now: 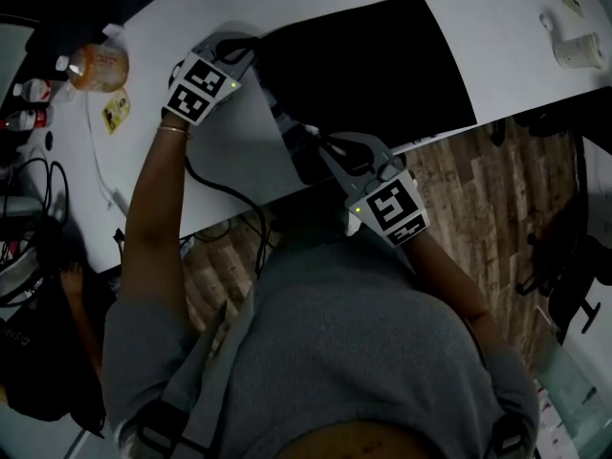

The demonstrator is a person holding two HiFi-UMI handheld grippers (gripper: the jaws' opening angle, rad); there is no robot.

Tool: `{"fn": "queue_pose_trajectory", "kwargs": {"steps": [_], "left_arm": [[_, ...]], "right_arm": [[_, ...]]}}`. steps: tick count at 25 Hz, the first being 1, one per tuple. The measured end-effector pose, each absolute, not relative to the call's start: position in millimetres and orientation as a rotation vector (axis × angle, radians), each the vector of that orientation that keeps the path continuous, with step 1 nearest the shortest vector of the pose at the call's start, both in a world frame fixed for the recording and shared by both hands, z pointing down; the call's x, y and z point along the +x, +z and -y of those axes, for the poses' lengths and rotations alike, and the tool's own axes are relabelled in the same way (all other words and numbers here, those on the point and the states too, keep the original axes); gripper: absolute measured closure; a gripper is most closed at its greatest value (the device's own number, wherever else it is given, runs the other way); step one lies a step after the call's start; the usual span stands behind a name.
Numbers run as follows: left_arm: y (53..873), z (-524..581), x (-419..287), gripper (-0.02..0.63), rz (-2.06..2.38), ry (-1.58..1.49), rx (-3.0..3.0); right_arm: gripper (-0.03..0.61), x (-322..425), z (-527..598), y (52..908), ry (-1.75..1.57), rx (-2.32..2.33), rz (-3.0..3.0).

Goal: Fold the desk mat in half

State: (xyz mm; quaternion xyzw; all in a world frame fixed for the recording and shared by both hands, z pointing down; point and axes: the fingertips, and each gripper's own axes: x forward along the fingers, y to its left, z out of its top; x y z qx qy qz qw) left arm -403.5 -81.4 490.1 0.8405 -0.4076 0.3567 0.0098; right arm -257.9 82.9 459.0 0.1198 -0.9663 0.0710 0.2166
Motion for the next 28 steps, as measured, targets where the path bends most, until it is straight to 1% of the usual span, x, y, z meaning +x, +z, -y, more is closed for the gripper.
{"fn": "queue_pose_trajectory", "kwargs": {"steps": [15,17,21,22,25,28], "left_arm": [[522.0,58.4,-418.8,0.598,1.283,1.235,2.557],[523.8,57.5,-421.7,0.594,1.303,1.255,2.544],[521.6,55.7,-435.2,0.589,1.397,1.210,2.490],[520.0,54.0,-439.0,0.589,1.422,1.190,2.477],[513.9,44.4,-448.5,0.589,1.503,1.141,2.445],[506.6,33.0,-456.3,0.603,1.612,1.066,2.400]], "right_arm": [[0.535,-276.5,-120.5,505.6,0.152,0.127,2.545],[0.520,-277.7,-124.0,507.2,0.148,0.096,2.534],[0.440,-279.4,-128.8,498.8,0.231,0.007,2.575],[0.431,-280.1,-128.7,496.4,0.246,-0.009,2.584],[0.431,-280.0,-127.0,494.4,0.279,-0.014,2.596],[0.431,-279.2,-129.8,492.7,0.315,-0.047,2.597]]}}
